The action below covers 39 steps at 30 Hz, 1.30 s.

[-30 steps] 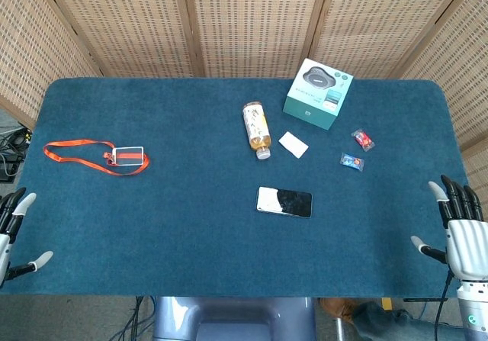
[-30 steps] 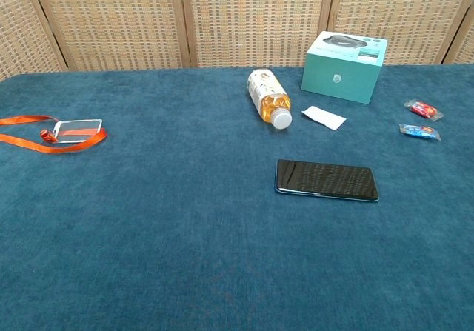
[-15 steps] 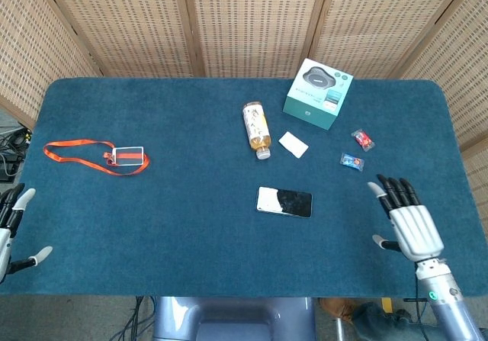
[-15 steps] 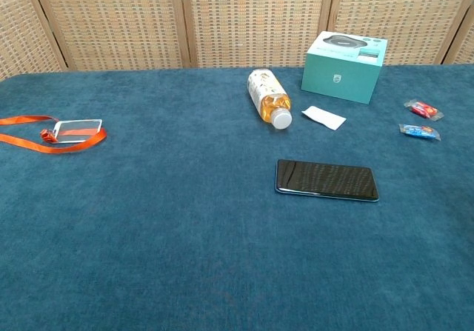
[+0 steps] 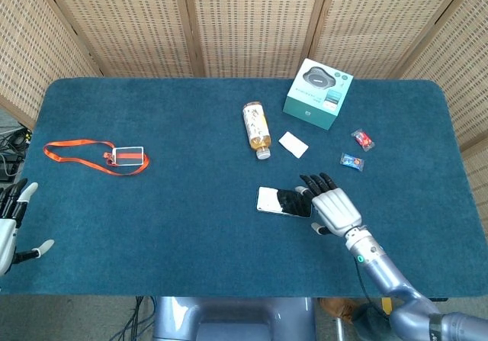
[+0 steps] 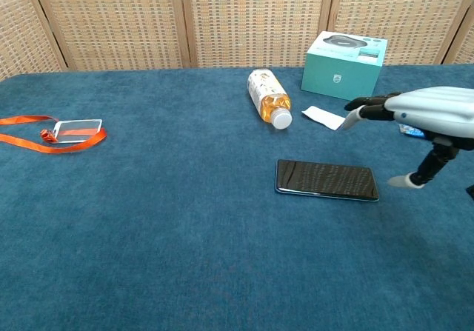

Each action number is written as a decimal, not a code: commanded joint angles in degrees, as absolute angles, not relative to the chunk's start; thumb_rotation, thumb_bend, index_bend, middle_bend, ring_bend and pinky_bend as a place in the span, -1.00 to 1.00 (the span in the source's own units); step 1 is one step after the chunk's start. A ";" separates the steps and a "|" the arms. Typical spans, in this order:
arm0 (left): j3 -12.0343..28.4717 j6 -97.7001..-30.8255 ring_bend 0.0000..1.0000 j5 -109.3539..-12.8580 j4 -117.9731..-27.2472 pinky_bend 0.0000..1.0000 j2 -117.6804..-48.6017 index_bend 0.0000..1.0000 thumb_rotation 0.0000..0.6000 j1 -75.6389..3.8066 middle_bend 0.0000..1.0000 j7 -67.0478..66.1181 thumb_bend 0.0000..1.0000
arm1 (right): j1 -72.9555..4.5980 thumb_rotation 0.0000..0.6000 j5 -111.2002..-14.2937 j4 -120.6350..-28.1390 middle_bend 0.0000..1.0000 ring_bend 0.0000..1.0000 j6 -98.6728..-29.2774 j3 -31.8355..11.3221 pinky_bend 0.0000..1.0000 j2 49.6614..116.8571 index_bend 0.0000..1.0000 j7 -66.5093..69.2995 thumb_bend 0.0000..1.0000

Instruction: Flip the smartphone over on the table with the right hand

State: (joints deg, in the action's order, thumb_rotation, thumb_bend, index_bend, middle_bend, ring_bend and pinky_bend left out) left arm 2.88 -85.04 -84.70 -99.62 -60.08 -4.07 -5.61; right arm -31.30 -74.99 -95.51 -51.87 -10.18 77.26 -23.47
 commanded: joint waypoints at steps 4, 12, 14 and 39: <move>3.10 -84.49 -1.00 -84.15 -99.55 -1.00 -60.09 -1.00 1.00 -4.39 -1.00 -5.55 -1.00 | -34.75 1.00 -71.21 -91.64 -0.89 -1.00 -51.29 -10.40 -1.00 83.97 -0.60 -30.57 -0.18; 3.24 -84.35 -1.00 -83.75 -99.52 -1.00 -59.92 -1.00 1.00 -4.50 -1.00 -5.16 -1.00 | -37.08 1.00 -67.37 -85.63 -0.89 -1.00 -51.80 -9.38 -1.00 90.87 -0.59 -38.29 -0.18; 3.25 -84.37 -1.00 -83.72 -99.54 -1.00 -59.84 -1.00 1.00 -4.49 -1.00 -4.93 -1.00 | -37.52 1.00 -66.14 -84.16 -0.89 -1.00 -52.27 -9.37 -1.00 92.44 -0.59 -39.66 -0.18; 3.25 -84.72 -1.00 -83.75 -99.53 -1.00 -59.04 -1.00 1.00 -4.42 -1.00 -2.78 -1.00 | -41.08 1.00 -59.25 -76.13 -0.88 -1.00 -54.43 -8.98 -1.00 99.20 -0.50 -46.91 -0.04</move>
State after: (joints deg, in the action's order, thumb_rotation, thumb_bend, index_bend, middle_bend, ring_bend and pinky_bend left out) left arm 3.25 -84.72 -83.75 -99.53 -59.04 -4.42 -2.78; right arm -41.00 -59.30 -76.26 -54.32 -9.08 99.11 -46.78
